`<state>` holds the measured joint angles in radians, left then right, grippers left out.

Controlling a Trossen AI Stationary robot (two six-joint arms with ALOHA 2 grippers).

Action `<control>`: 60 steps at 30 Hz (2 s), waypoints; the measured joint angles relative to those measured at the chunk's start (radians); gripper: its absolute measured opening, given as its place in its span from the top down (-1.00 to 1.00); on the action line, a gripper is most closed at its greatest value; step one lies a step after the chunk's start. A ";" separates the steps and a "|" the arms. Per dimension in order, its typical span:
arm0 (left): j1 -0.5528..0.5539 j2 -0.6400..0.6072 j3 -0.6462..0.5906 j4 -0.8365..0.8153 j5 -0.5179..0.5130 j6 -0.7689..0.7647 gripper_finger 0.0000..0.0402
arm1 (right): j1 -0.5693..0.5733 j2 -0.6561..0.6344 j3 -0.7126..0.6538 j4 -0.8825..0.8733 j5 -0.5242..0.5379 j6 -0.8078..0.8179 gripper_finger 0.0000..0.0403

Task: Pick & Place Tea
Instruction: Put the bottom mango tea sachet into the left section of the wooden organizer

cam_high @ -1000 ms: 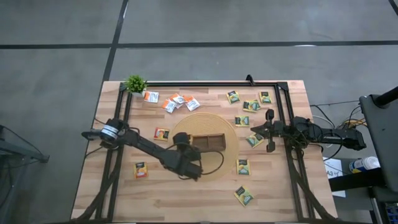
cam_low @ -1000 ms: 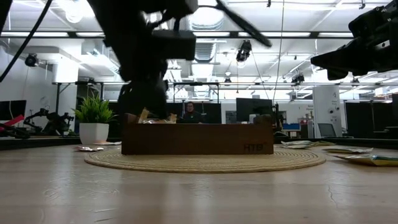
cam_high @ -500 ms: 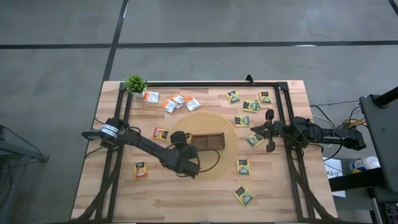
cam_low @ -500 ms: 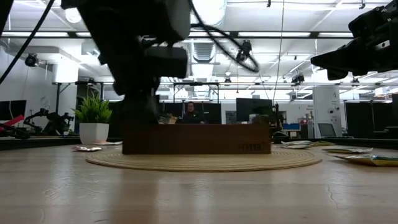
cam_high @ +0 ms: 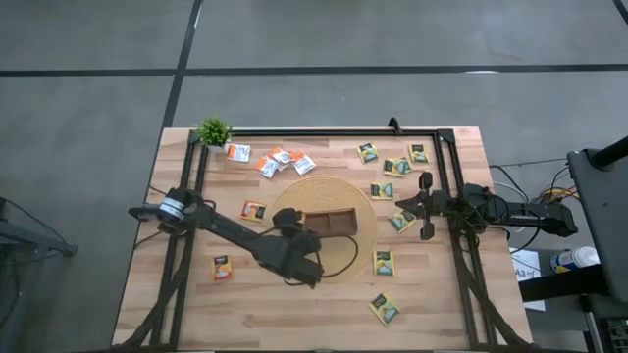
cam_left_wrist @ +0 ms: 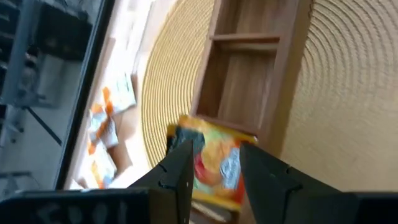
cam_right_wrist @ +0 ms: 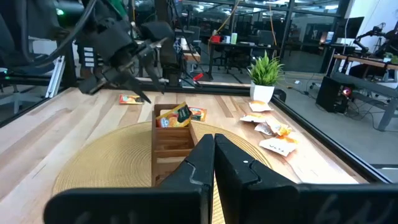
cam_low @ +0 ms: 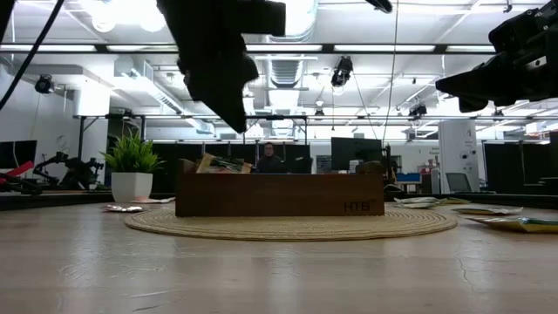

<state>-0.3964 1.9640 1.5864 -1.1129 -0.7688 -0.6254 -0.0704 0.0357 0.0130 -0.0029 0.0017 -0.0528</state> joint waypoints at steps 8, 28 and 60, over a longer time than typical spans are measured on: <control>-0.079 -0.001 -0.012 -0.075 0.193 -0.187 0.38 | 0.000 0.000 0.000 0.000 0.000 0.000 0.96; -0.287 -0.002 -0.052 -0.190 0.516 -0.336 0.38 | 0.000 0.000 0.000 0.000 0.000 0.000 0.96; -0.566 -0.241 -0.422 -0.083 0.491 -0.728 0.38 | 0.000 0.000 0.000 0.000 0.000 0.000 0.96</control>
<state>-0.9627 1.7227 1.1640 -1.1964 -0.2779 -1.3531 -0.0704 0.0353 0.0132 -0.0032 0.0017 -0.0528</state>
